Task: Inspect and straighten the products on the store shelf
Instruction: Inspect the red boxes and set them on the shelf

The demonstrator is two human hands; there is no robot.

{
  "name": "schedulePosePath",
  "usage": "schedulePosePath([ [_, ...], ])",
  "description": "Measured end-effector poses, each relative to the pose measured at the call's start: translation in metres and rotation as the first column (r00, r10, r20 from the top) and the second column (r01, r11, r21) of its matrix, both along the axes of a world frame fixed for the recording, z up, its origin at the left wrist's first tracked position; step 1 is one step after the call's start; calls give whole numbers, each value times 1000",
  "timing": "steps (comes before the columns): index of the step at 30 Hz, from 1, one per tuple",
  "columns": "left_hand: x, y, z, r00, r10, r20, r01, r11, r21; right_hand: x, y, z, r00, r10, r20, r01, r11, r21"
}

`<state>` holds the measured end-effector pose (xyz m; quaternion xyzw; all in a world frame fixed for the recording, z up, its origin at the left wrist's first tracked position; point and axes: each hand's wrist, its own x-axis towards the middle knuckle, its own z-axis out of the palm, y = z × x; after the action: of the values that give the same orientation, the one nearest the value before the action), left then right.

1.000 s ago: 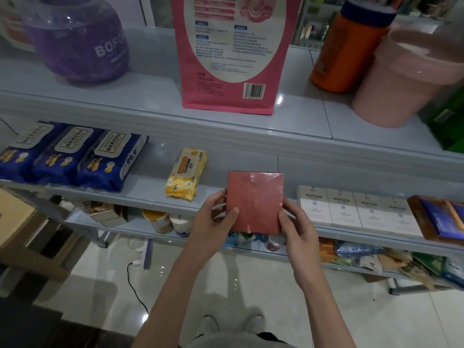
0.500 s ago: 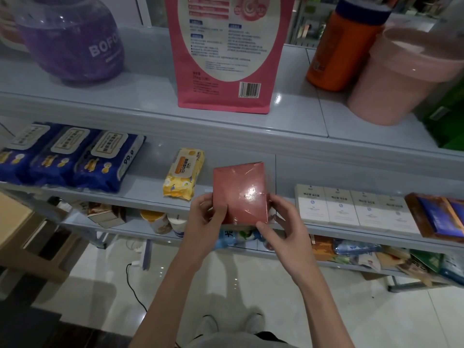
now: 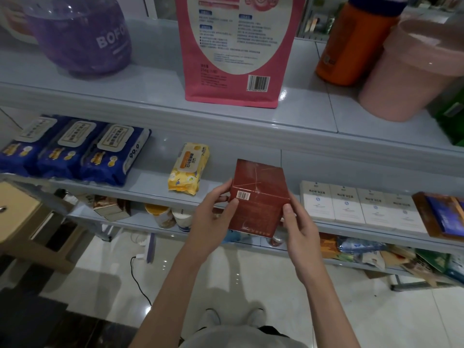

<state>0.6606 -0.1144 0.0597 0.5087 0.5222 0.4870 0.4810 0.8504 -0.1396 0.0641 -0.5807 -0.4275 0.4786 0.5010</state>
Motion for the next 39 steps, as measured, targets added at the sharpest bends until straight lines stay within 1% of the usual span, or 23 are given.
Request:
schedulePosePath([
  [3, 2, 0, 2, 999, 0, 52, 1, 1000, -23, -1, -1, 4, 999, -2, -47, 4, 999, 33],
  [5, 3, 0, 1, 996, 31, 81, -26, 998, -54, -2, -1, 4, 999, -41, -32, 42, 998, 39],
  [7, 3, 2, -1, 998, 56, 40, -55, 998, -22, -3, 0, 3, 996, -91, 3, 91, 995, 27],
  [9, 2, 3, -3, 999, 41, 5, -41, 999, 10, -4, 0, 2, 993, -117, 20, 116, 993, 13],
  [12, -2, 4, -4, 999, 0, 39, -1, 1000, 29, 0, 0, 1, 994, -103, -35, 103, 995, 1],
  [14, -3, 3, -5, 999, -23, 26, 22, 999, 30, 1, 0, 1, 995, -81, -56, 81, 997, 12],
  [16, -3, 1, -4, 999, -40, -28, 41, 998, 44, 1, -1, -3, 998, -62, -33, 63, 998, 27],
  [17, -3, 2, -5, 998, -55, -31, 56, 998, 39, 1, -1, -6, 998, -62, -9, 62, 997, 38],
  [19, -1, 2, -2, 997, -72, 32, 72, 997, 12, 1, -1, -8, 998, -65, 6, 65, 997, 47],
  [21, 3, 0, 2, 991, -48, 123, 52, 998, -27, 2, -1, -7, 998, -61, -15, 61, 997, 38],
  [22, 5, 0, 3, 991, -17, 131, 22, 999, -33, 3, -1, -5, 998, -59, -15, 59, 998, 31],
  [25, 5, 2, 5, 995, 56, 83, -55, 998, -17, 4, 0, 1, 999, -47, -13, 47, 999, -6],
  [27, 4, 4, 3, 991, 69, 111, -66, 997, -29, 3, 0, 5, 999, -33, 20, 34, 999, -38],
  [30, 5, 4, 1, 986, 51, 159, -30, 991, -132, 3, 1, 5, 994, -10, 111, 18, 997, -74],
  [32, 4, 4, 0, 986, 27, 167, 0, 987, -160, 3, 2, 4, 991, 5, 134, 7, 996, -89],
  [35, 5, 4, 2, 994, -45, 98, 57, 992, -116, 5, 5, 0, 986, 13, 169, 1, 997, -79],
  [39, 7, 5, 1, 999, -21, 48, 24, 997, -68, 8, 5, -7, 971, -7, 240, 20, 998, -52],
])
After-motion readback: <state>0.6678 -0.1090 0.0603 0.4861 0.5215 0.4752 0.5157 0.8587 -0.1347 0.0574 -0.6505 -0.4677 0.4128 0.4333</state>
